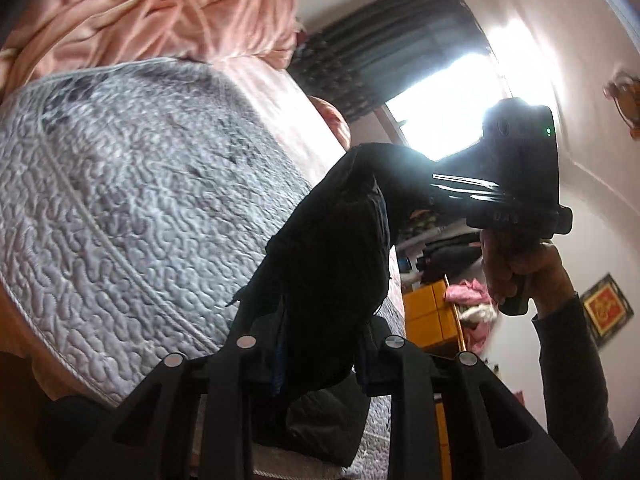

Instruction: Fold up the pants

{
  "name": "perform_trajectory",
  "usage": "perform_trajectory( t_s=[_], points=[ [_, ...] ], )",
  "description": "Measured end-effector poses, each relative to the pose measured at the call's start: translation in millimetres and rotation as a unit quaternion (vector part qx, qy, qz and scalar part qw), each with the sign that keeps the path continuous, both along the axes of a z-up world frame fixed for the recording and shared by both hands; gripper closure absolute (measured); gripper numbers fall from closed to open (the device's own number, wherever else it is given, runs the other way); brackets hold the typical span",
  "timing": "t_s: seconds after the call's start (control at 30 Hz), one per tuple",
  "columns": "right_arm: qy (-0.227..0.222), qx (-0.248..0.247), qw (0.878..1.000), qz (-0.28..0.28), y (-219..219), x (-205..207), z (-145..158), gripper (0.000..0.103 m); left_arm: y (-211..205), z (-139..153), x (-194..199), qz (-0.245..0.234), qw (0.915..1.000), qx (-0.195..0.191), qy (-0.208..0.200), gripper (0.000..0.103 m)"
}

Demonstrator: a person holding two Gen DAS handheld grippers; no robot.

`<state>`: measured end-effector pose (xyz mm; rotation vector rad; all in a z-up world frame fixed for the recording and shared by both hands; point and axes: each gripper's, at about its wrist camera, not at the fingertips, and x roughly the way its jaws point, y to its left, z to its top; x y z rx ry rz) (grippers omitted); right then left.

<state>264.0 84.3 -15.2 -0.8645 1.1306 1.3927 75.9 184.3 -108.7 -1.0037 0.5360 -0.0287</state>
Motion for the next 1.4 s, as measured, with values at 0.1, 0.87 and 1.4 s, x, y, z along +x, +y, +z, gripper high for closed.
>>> perform_trajectory(
  t_s=[0.1, 0.87, 1.4],
  points=[
    [-0.011, 0.008, 1.000, -0.016, -30.0, 1.0, 14.8, 0.077, -22.1, 15.1, 6.7, -0.022, 0.9995, 0.021, -0.003, 0.077],
    [-0.044, 0.045, 0.989, -0.132, -233.1, 1.5, 39.6, 0.083, -191.0, 50.5, 46.9, -0.168, 0.9768, 0.133, -0.014, 0.077],
    [-0.050, 0.035, 0.980, -0.190, -315.2, -8.2, 12.5, 0.085, -264.7, 32.5, 55.2, -0.237, 0.9533, 0.186, 0.004, 0.077]
  ],
)
